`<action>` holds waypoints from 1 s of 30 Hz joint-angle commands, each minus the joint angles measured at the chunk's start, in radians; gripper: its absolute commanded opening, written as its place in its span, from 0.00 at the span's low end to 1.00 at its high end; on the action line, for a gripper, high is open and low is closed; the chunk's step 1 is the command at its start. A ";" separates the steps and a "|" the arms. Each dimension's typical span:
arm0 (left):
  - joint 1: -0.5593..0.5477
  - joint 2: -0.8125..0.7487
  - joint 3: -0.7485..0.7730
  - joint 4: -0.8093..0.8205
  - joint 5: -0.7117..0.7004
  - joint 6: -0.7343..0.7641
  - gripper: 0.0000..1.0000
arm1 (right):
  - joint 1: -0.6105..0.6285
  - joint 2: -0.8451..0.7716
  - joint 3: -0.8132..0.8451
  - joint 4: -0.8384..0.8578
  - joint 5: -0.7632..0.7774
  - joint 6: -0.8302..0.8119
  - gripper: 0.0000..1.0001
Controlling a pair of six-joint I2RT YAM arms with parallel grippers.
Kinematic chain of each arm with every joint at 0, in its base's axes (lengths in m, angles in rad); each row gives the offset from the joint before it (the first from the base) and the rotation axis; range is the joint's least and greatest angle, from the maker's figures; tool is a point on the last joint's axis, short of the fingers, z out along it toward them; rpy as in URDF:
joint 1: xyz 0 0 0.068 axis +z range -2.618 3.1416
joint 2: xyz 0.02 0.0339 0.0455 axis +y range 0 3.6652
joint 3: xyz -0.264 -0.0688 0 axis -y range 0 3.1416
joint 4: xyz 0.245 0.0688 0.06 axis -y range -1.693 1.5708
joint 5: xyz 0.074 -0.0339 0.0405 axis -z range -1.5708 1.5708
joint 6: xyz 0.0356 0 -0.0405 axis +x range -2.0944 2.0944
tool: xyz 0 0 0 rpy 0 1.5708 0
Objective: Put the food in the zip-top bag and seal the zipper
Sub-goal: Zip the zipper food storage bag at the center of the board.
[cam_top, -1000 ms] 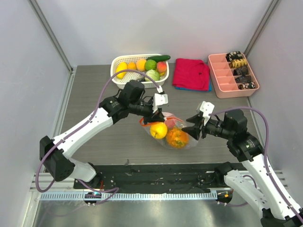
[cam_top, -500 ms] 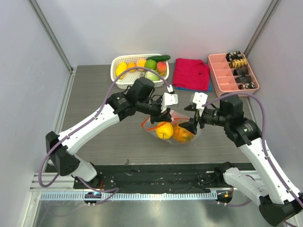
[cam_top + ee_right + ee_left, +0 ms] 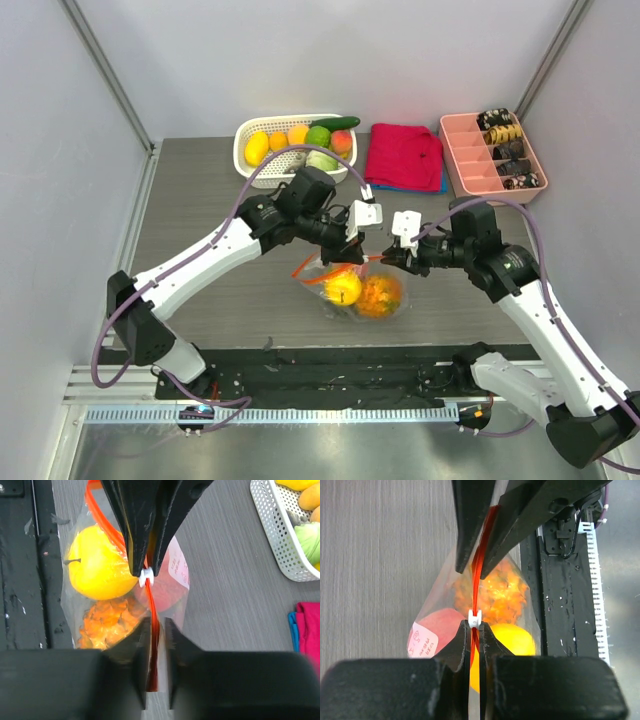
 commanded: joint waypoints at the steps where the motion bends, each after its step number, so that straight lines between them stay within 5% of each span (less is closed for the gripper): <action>1: -0.004 -0.011 0.036 0.022 0.023 -0.014 0.00 | 0.008 -0.029 0.004 -0.016 0.018 -0.036 0.06; 14: 0.080 -0.138 -0.188 -0.067 -0.066 0.067 0.00 | 0.010 -0.174 -0.118 0.027 0.137 0.018 0.01; 30: 0.246 -0.246 -0.264 -0.215 -0.097 0.207 0.00 | 0.008 -0.224 -0.148 0.008 0.179 0.027 0.01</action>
